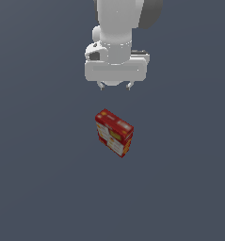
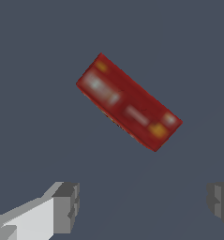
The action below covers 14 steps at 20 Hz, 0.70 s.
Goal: Pick up the object and move it to a goal position.
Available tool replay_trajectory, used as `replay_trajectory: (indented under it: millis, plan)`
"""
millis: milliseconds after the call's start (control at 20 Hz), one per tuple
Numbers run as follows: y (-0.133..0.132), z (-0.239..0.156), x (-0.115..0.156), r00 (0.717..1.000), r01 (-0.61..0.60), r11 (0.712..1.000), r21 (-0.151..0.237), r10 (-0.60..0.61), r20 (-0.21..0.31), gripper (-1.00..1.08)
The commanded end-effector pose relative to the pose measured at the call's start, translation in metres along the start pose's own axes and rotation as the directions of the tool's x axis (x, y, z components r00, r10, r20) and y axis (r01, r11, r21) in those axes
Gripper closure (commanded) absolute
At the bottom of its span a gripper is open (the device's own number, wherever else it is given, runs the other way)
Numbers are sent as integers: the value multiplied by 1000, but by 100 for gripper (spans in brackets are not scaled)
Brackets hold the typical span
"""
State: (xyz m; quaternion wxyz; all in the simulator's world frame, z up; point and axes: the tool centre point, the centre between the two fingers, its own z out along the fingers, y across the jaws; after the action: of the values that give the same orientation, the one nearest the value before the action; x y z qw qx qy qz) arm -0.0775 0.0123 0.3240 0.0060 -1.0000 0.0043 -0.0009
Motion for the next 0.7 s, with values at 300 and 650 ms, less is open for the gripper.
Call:
replay_trajectory:
  millis: [300,650]
  plan:
    - [1,0,2,999,-33,999,20,33,-8,-92]
    - [1,0,4,998,-56,998,35,56,-13,-92]
